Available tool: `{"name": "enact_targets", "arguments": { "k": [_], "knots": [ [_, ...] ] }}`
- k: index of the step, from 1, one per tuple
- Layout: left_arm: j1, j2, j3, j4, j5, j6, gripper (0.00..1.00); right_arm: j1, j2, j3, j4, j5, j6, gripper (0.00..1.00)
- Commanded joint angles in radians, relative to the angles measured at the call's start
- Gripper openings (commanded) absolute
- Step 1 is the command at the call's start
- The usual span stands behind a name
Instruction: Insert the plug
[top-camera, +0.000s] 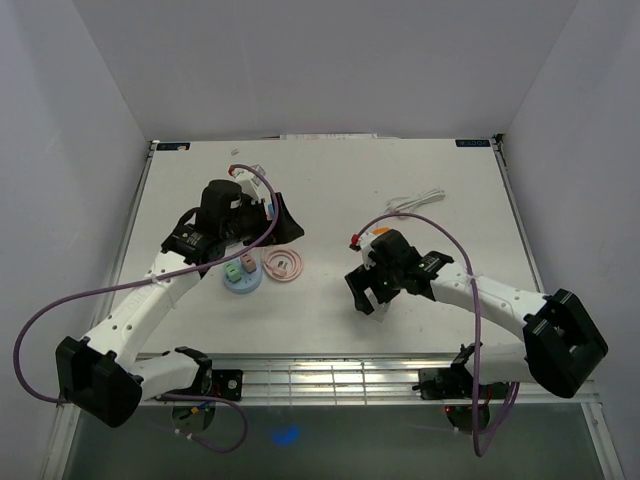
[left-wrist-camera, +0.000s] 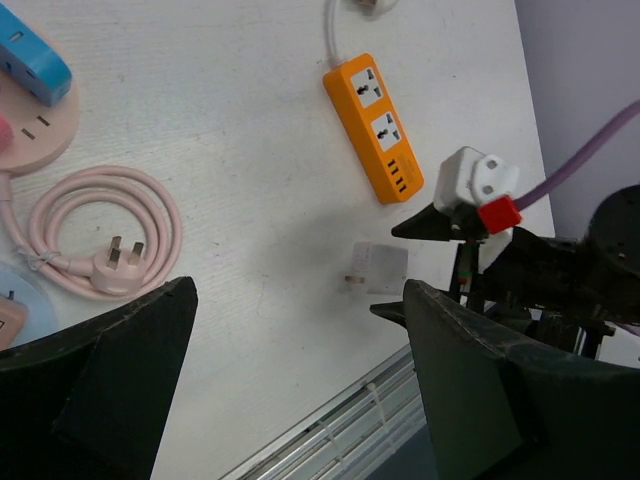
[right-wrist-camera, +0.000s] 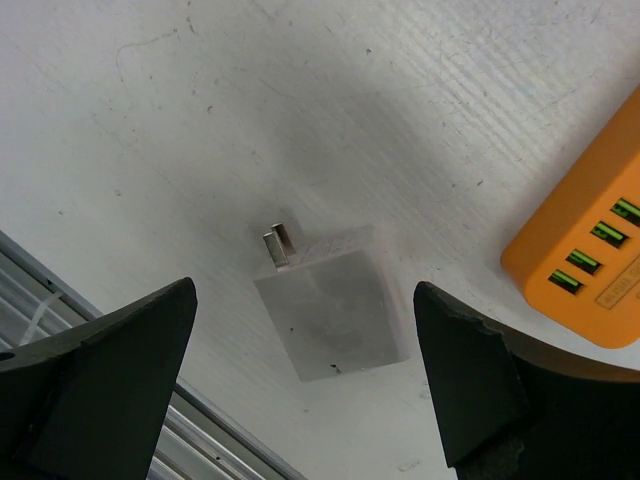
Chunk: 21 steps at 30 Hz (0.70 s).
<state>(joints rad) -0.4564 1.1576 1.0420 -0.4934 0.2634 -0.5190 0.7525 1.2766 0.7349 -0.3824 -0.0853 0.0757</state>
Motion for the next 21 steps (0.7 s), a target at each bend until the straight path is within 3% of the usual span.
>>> {"name": "enact_targets", "arguments": {
  "k": [1, 16, 19, 21],
  "knots": [
    [-0.001, -0.068, -0.019, 0.012, 0.085, -0.016, 0.95, 0.018, 0.039, 0.072, -0.082, 0.033, -0.066, 0.94],
    [0.001, -0.102, -0.083, 0.009, 0.108, -0.012, 0.95, 0.045, 0.181, 0.113, -0.168, 0.061, -0.128, 0.91],
    [0.005, -0.104, -0.089, 0.006, 0.105, -0.010, 0.96, 0.053, 0.202, 0.115, -0.174, 0.073, -0.116, 0.89],
    [0.007, -0.107, -0.092, 0.006, 0.108, -0.010, 0.96, 0.053, 0.205, 0.113, -0.167, 0.067, -0.109, 0.80]
  ]
}}
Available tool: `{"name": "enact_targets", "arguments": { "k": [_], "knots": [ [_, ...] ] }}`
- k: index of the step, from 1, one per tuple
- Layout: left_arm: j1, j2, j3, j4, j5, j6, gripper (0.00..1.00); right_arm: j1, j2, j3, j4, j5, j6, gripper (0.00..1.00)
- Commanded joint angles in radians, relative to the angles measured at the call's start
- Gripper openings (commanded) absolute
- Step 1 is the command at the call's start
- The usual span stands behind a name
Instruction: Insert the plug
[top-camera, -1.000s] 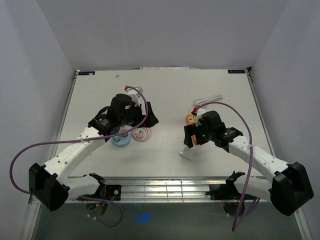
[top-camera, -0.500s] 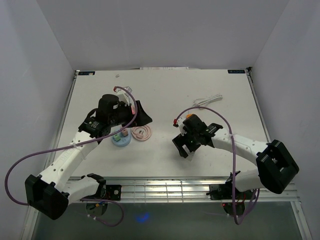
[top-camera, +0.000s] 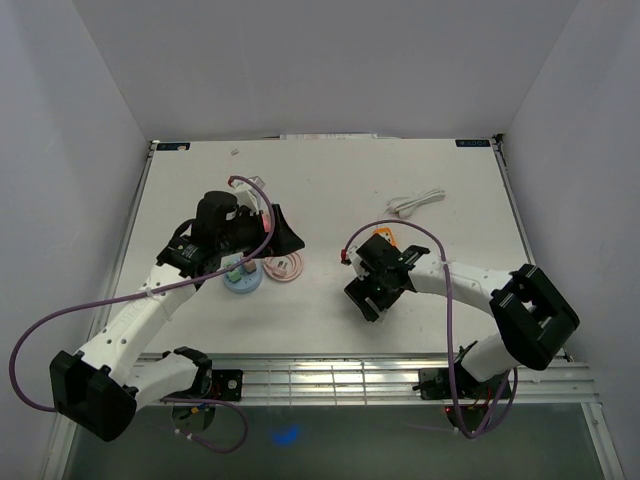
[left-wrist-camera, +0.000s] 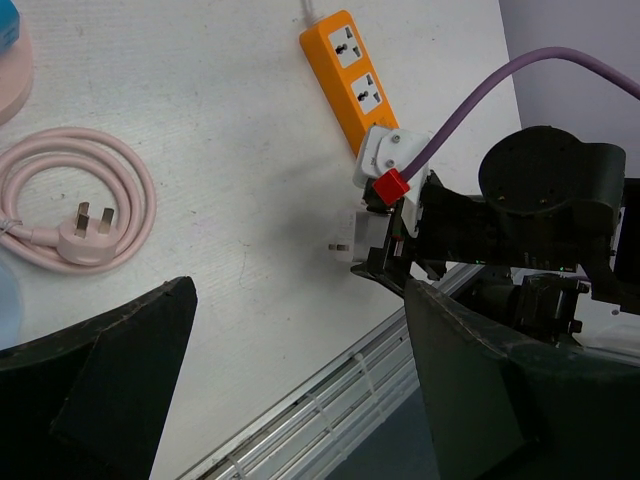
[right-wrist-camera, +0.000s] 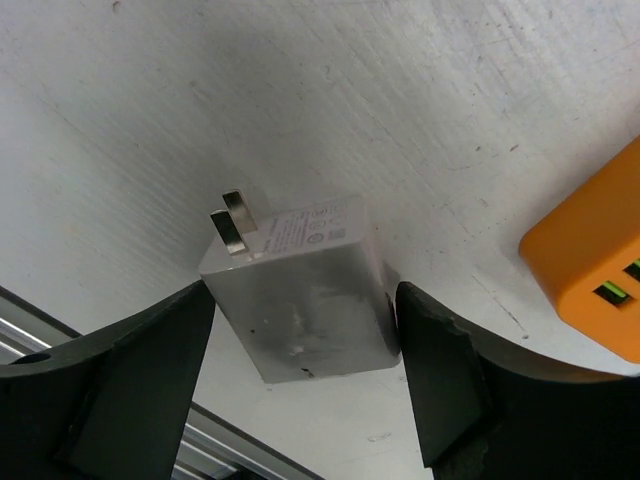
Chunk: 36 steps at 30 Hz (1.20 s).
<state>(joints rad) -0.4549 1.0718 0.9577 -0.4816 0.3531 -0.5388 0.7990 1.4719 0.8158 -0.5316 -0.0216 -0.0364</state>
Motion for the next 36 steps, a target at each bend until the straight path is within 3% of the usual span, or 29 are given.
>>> {"name": "enact_targets", "arguments": {
  "k": [1, 4, 5, 7, 14, 22, 28, 32, 36],
  "knots": [
    [0.005, -0.024, -0.013, -0.005, 0.018, 0.010, 0.96, 0.008, 0.014, 0.031, -0.004, -0.004, 0.006, 0.77],
    [0.005, -0.026, -0.020, -0.002, 0.020, 0.010, 0.96, 0.009, 0.030, 0.040, -0.001, -0.035, 0.013, 0.62],
    [0.005, -0.026, -0.025, -0.002, 0.020, 0.007, 0.98, 0.008, 0.033, 0.043, 0.001, -0.034, 0.018, 0.51],
    [0.005, -0.029, -0.031, 0.006, 0.015, 0.002, 0.98, 0.008, 0.033, 0.048, 0.010, -0.044, 0.024, 0.44],
    [0.005, -0.122, -0.099, 0.116, -0.025, -0.012, 0.98, 0.002, -0.025, 0.106, 0.103, -0.103, 0.203, 0.37],
    [0.005, -0.171, -0.185, 0.267, -0.028, -0.001, 0.98, -0.058, -0.088, 0.233, 0.301, -0.095, 0.606, 0.32],
    [0.005, -0.180, -0.175, 0.369, -0.049, 0.059, 0.98, -0.130, -0.122, 0.215, 0.503, -0.133, 0.822, 0.28],
    [-0.002, -0.168, -0.239, 0.559, -0.037, 0.077, 0.98, -0.136, -0.173, 0.174, 0.666, -0.080, 0.992, 0.28],
    [-0.091, -0.135, -0.299, 0.698, -0.109, 0.083, 0.98, -0.138, -0.202, 0.131, 0.800, -0.051, 1.105, 0.27]
  ]
}}
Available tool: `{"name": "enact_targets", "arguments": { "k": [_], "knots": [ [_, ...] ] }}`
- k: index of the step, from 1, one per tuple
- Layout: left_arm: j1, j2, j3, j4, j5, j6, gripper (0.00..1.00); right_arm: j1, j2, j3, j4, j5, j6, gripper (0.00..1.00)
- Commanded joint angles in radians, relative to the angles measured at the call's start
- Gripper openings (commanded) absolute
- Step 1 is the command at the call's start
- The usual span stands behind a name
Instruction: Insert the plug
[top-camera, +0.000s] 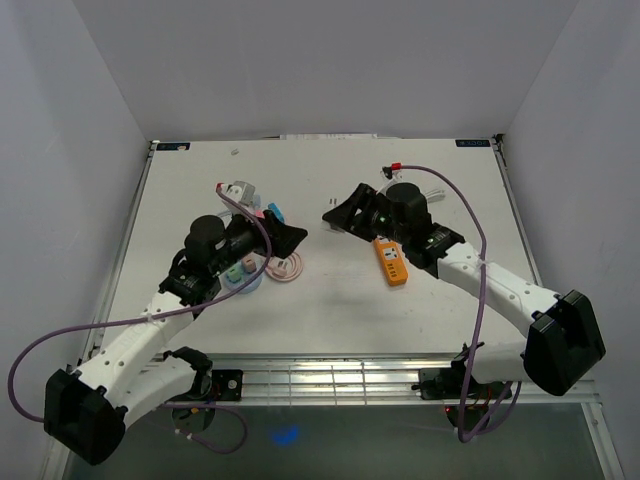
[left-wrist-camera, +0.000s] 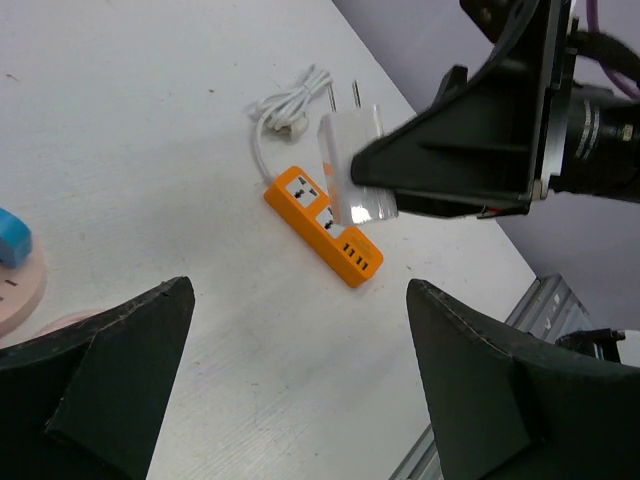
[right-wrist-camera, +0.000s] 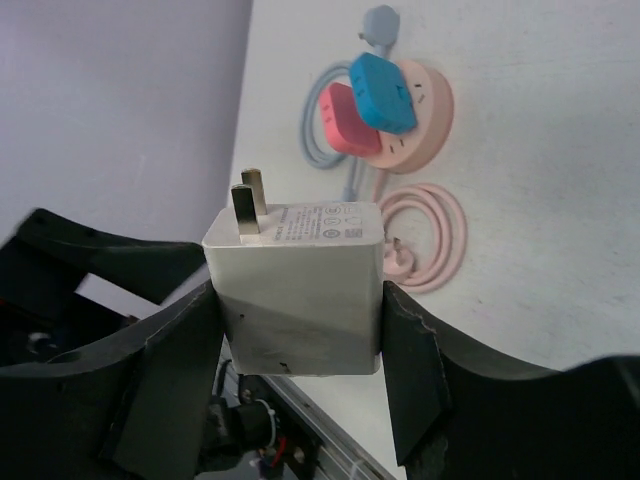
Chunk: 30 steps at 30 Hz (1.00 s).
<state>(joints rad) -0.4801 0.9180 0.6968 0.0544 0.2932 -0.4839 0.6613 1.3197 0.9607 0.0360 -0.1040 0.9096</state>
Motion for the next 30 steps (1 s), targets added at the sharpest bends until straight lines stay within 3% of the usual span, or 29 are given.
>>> {"name": "enact_targets", "arguments": {
  "k": [1, 5, 12, 20, 30],
  "knots": [
    [-0.092, 0.033, -0.043, 0.180, -0.083, 0.053, 0.98, 0.001, -0.053, -0.014, 0.240, 0.038, 0.178, 0.27],
    [-0.182, 0.097, -0.052, 0.298, -0.256, 0.077, 0.98, 0.001, -0.068, -0.040, 0.306, 0.079, 0.242, 0.27],
    [-0.270, 0.170, -0.075, 0.501, -0.382, 0.140, 0.98, 0.001, -0.069, -0.057, 0.354, 0.092, 0.308, 0.27],
    [-0.291, 0.226, -0.120, 0.748, -0.424, 0.194, 0.98, 0.003, -0.076, -0.103, 0.424, 0.081, 0.371, 0.26],
    [-0.304, 0.334, -0.077, 0.817, -0.430, 0.242, 0.98, 0.012, -0.059, -0.099, 0.473, 0.066, 0.411, 0.26]
  ]
}}
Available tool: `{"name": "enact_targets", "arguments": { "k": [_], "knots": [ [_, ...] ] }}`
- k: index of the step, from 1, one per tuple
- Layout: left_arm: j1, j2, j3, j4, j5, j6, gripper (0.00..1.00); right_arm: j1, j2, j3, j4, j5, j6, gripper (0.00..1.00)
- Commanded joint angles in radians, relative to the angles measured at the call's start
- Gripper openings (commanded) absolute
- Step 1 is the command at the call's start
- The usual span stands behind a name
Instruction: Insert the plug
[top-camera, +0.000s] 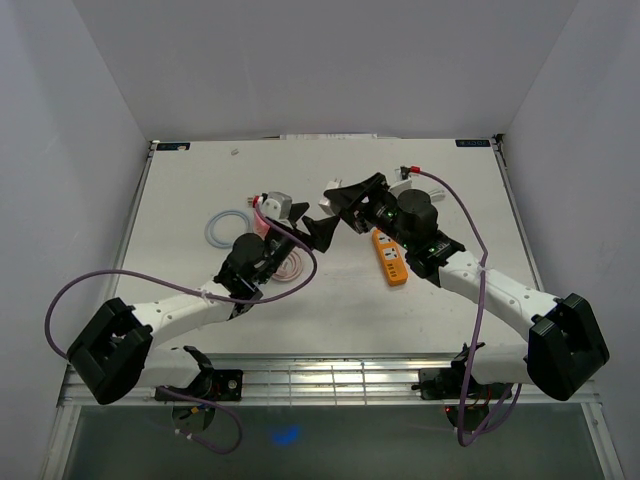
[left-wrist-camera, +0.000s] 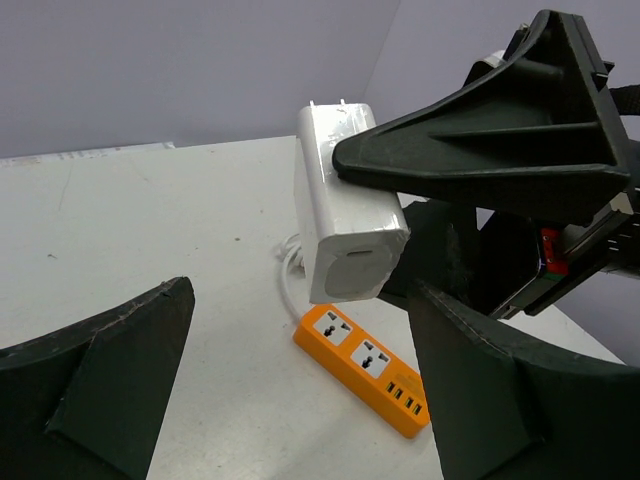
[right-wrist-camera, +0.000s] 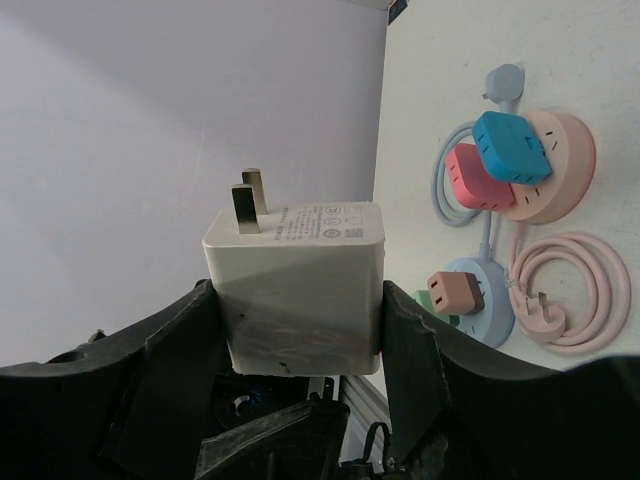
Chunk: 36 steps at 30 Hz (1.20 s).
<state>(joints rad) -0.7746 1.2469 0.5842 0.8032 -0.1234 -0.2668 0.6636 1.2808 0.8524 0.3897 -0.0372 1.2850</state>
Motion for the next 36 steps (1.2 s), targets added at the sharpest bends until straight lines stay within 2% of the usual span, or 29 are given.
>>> {"name": "enact_targets", "arguments": {
  "k": [1, 4, 13, 23, 27, 28, 30, 31, 32, 34, 35, 36],
  "knots": [
    [-0.009, 0.016, 0.032, 0.092, -0.015, 0.028, 0.98, 0.010, -0.020, 0.010, 0.117, -0.001, 0.037, 0.26],
    [-0.012, 0.026, 0.017, 0.154, -0.016, 0.041, 0.98, 0.011, -0.021, 0.007, 0.113, -0.006, 0.045, 0.26],
    [-0.022, 0.082, 0.063, 0.197, -0.021, 0.078, 0.98, 0.028, -0.018, -0.010, 0.135, -0.015, 0.065, 0.26],
    [-0.025, 0.138, 0.112, 0.208, -0.071, 0.115, 0.86, 0.051, -0.032, -0.033, 0.149, 0.010, 0.071, 0.25],
    [-0.025, 0.157, 0.121, 0.221, -0.071, 0.121, 0.65, 0.057, -0.035, -0.038, 0.155, 0.016, 0.074, 0.25],
    [-0.025, 0.164, 0.121, 0.222, -0.070, 0.117, 0.52, 0.057, -0.035, -0.039, 0.155, 0.017, 0.076, 0.25],
    [-0.025, 0.169, 0.121, 0.225, -0.064, 0.113, 0.35, 0.059, -0.035, -0.036, 0.156, 0.016, 0.076, 0.25],
    [-0.025, 0.172, 0.120, 0.226, -0.062, 0.109, 0.19, 0.059, -0.034, -0.036, 0.156, 0.014, 0.074, 0.26],
    [-0.025, 0.172, 0.118, 0.228, -0.050, 0.109, 0.12, 0.059, -0.032, -0.033, 0.156, 0.013, 0.073, 0.27],
    [-0.026, 0.169, 0.112, 0.234, -0.039, 0.112, 0.00, 0.057, -0.029, -0.027, 0.152, 0.005, 0.073, 0.34],
    [-0.025, 0.166, 0.108, 0.235, -0.033, 0.113, 0.00, 0.059, -0.028, -0.027, 0.155, 0.003, 0.071, 0.37],
    [-0.026, 0.163, 0.102, 0.246, -0.021, 0.113, 0.00, 0.059, -0.026, -0.026, 0.155, 0.000, 0.070, 0.47]
  ]
}}
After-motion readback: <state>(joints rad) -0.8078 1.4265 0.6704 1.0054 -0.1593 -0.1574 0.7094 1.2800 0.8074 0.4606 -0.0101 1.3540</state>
